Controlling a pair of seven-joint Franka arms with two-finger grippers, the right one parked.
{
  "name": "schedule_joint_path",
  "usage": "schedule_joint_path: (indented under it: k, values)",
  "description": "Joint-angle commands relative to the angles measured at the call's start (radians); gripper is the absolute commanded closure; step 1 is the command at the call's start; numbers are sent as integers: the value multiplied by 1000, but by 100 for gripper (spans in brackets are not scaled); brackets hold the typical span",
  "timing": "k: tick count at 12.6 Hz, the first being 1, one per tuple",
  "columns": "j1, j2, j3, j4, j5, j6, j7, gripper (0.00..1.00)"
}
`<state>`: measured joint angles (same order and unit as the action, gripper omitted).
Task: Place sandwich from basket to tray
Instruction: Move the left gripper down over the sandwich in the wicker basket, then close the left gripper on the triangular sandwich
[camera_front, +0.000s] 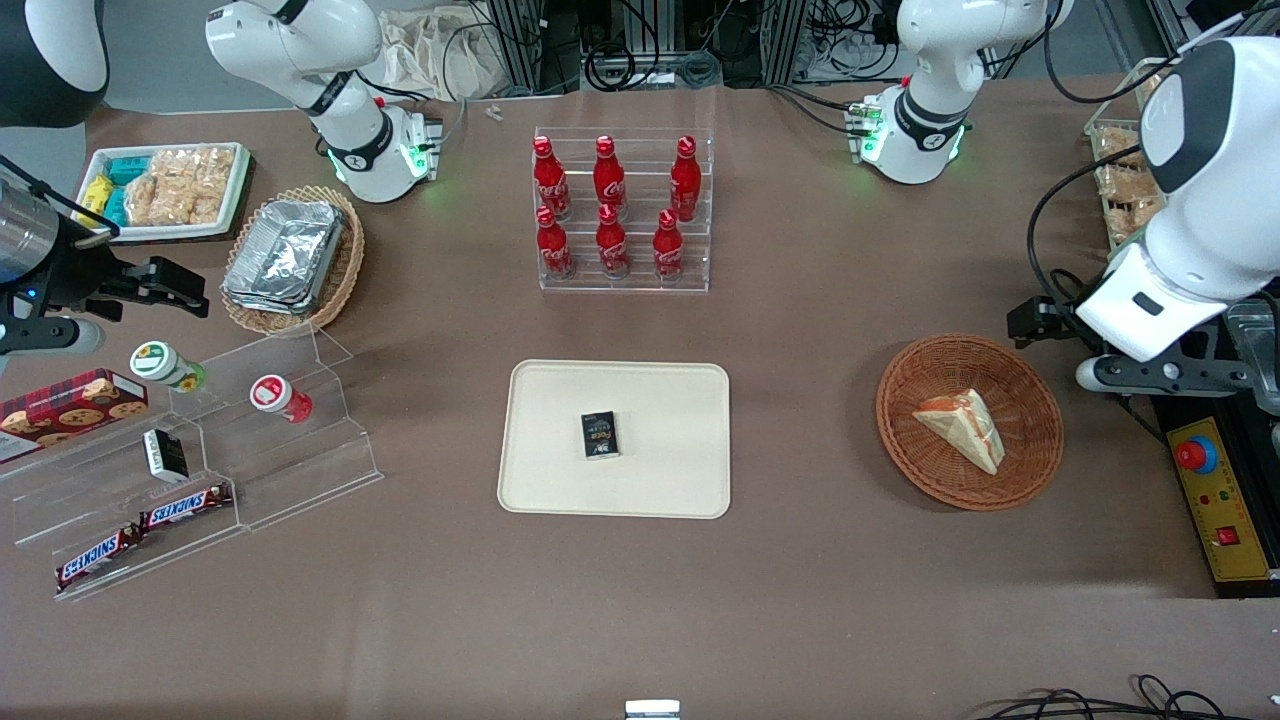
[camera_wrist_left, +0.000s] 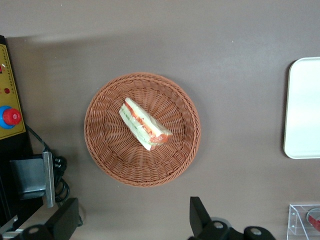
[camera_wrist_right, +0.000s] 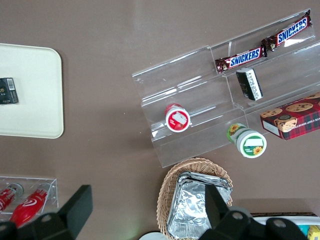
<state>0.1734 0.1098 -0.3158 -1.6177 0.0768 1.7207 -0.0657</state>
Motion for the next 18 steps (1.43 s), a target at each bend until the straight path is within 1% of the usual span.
schedule_joint_path:
  k: [1,3,4,5,7,8,9,10,11,13,14,15,16,18]
  values:
    - [3,36,-5,41,14,-30,-37,0]
    - [-2,66,-5,56,17,-30,-48,0]
    - [-2,77,-3,61,18,-27,-75,0]
    - [4,86,-2,50,3,-13,-138,0]
    - [5,140,0,1,12,67,-549,0]
    - [5,142,0,-57,15,182,-718,0]
    - [6,140,1,-130,15,292,-841,0]
    - [5,143,10,-186,29,365,-876,0]
    - [5,149,26,-226,61,419,-890,0]
    - [3,209,38,-241,77,474,-942,0]
    - [1,244,38,-243,118,502,-974,0]
    - [3,267,41,-241,156,508,-1027,0]
    - [1,286,41,-241,178,511,-1061,0]
    - [1,304,40,-252,189,511,-1080,0]
